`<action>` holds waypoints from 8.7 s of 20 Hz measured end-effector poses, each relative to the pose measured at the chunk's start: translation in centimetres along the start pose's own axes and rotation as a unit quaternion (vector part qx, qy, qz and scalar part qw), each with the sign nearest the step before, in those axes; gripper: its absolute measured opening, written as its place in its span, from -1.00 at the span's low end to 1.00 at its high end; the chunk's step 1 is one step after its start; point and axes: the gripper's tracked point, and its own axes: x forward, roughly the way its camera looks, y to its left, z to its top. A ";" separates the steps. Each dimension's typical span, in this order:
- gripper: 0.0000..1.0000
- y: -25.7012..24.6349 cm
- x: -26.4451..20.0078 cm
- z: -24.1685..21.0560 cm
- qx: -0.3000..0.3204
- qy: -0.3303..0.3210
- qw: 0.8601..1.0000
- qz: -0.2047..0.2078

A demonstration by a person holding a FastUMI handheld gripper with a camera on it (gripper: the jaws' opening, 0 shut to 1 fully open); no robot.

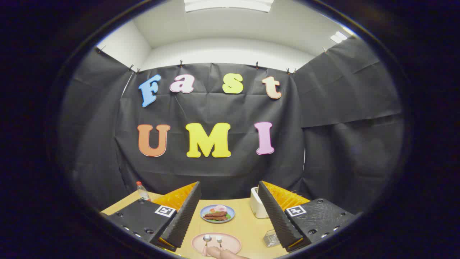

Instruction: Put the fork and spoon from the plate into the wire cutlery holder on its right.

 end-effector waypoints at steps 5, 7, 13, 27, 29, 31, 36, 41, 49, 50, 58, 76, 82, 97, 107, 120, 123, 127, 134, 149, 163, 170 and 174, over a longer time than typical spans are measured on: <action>0.91 0.8 0.4 -0.4 -0.012 0.025 1.000 -0.009; 0.91 0.7 0.6 -0.7 -0.012 0.029 0.999 -0.010; 0.91 0.9 1.7 -2.1 -0.017 0.047 0.999 -0.001; 0.91 0.7 6.2 -21.1 -0.037 0.197 0.977 0.071; 0.92 0.5 6.5 -25.0 -0.044 0.230 0.969 0.075; 0.92 0.6 6.4 -28.6 -0.054 0.261 0.960 0.082; 0.90 1.2 6.4 -35.8 -0.065 0.339 0.933 0.101; 0.45 2.1 5.8 -40.5 -0.047 0.412 0.903 0.109; -0.31 2.0 5.2 -43.0 -0.040 0.477 0.873 0.095; -0.50 2.0 5.2 -43.1 -0.039 0.482 0.870 0.092; -0.84 1.7 4.8 -41.9 -0.050 0.495 0.863 0.083; -0.93 -7.7 4.8 -24.1 -0.068 0.445 0.892 0.033; -0.93 -13.3 3.2 -23.0 -0.055 0.495 0.867 0.000; -0.94 -20.6 0.6 -26.4 -0.026 0.672 0.740 -0.019; -0.93 -20.3 2.7 -29.1 -0.044 0.759 0.649 0.006; -0.86 -20.1 4.0 -31.2 -0.033 0.792 0.609 0.002; -0.86 -19.8 4.3 -30.9 -0.033 0.782 0.623 0.005; -0.68 -19.0 5.0 -29.9 -0.025 0.756 0.654 0.005; -0.19 -14.5 4.7 -28.2 0.002 0.709 0.705 0.019; 0.94 0.5 5.6 -29.8 -0.025 0.551 0.830 0.087; 0.73 7.8 3.2 -38.9 -0.005 0.516 0.855 0.049; 0.05 8.9 3.1 -40.7 0.028 0.515 0.856 0.035; -0.51 8.2 3.1 -41.6 0.033 0.518 0.855 0.014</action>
